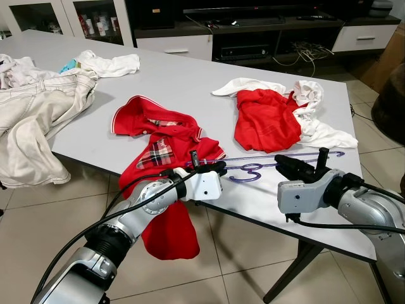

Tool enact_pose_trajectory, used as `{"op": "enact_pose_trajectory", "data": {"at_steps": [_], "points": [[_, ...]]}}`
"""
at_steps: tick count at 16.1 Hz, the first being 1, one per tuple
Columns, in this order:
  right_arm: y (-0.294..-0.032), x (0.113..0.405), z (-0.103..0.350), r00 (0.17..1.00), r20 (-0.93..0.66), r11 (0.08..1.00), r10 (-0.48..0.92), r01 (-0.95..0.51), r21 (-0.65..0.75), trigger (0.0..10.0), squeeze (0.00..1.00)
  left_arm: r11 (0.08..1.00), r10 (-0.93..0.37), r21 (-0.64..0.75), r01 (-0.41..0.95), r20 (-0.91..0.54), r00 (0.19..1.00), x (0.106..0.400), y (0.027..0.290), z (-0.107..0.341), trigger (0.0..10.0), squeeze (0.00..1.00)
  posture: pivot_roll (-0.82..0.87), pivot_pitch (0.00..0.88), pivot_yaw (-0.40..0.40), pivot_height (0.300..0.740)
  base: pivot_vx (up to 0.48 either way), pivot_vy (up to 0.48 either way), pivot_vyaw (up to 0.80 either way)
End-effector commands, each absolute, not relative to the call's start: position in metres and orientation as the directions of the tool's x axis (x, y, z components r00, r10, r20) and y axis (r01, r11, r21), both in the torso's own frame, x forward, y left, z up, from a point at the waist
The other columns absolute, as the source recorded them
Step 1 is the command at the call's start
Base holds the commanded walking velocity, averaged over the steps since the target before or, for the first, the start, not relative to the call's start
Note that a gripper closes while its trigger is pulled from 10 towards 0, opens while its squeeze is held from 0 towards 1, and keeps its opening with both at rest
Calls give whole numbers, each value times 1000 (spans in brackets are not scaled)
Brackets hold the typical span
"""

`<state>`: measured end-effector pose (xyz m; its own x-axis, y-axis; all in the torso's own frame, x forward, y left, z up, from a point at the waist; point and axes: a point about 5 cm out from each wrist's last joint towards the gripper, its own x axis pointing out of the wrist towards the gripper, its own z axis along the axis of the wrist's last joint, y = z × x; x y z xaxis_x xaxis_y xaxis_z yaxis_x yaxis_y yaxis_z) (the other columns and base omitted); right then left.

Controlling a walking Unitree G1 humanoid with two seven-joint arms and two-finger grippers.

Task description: Hang hanger

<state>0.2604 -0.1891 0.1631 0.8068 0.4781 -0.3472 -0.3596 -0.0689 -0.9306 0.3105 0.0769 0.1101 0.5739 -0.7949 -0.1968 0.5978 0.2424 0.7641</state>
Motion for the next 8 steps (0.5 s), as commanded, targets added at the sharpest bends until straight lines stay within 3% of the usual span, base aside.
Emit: {"op": "enact_pose_trajectory", "data": {"at_steps": [1,8], "points": [[-187,260,163,798,-356,-60,487,-376,-925,0,0,223,-807,777,589,-192,558,308,74,112,10000,0,-139,0,28,740,0,0,0],[-186,258,163,790,-362,-58,494,-386,-921,0,0,238,-801,785,572,-174,573,309,73,113,10000,0,-141,0,25,740,0,0,0]]}}
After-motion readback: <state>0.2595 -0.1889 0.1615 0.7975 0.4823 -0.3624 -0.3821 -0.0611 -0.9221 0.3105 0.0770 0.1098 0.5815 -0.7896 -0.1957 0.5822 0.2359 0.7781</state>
